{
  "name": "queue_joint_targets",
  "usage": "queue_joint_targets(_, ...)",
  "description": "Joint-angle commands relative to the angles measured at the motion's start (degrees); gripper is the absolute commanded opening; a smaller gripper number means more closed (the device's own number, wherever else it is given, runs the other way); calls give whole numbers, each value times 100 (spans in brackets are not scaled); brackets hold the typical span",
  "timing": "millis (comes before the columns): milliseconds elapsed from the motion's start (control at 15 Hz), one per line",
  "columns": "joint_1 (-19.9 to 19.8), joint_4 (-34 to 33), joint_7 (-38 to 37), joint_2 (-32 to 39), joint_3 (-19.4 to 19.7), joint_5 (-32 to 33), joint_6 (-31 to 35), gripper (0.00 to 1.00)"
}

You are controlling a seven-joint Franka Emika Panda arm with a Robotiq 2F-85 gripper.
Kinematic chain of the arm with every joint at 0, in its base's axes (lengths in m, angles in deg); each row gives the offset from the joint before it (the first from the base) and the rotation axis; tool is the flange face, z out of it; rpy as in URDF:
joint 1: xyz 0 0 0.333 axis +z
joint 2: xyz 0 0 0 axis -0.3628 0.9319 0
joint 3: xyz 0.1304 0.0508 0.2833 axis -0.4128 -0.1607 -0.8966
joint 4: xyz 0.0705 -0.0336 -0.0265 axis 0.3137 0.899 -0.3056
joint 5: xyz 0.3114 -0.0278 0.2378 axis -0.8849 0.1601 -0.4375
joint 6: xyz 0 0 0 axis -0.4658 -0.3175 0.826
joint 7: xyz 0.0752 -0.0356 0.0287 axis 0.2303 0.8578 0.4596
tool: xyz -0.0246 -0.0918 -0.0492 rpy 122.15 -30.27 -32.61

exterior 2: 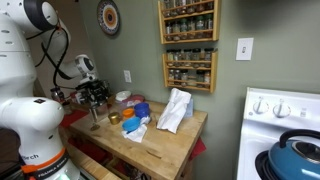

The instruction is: Put the food can upright

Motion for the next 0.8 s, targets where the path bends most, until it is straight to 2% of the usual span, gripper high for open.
queue_joint_targets(0,152,-250,180,16,157,-29,-248,92)
queue_joint_targets(133,111,-286,491,-203,196,-139,-396,100)
queue_joint_targets(333,46,-308,940,-540,258,-334,-560,100)
queue_joint_targets(600,-88,-282,2364,-1074,395,-1027,-757,100)
queue_joint_targets(733,-123,-322,3362,-1303,492,-1696,-989,100)
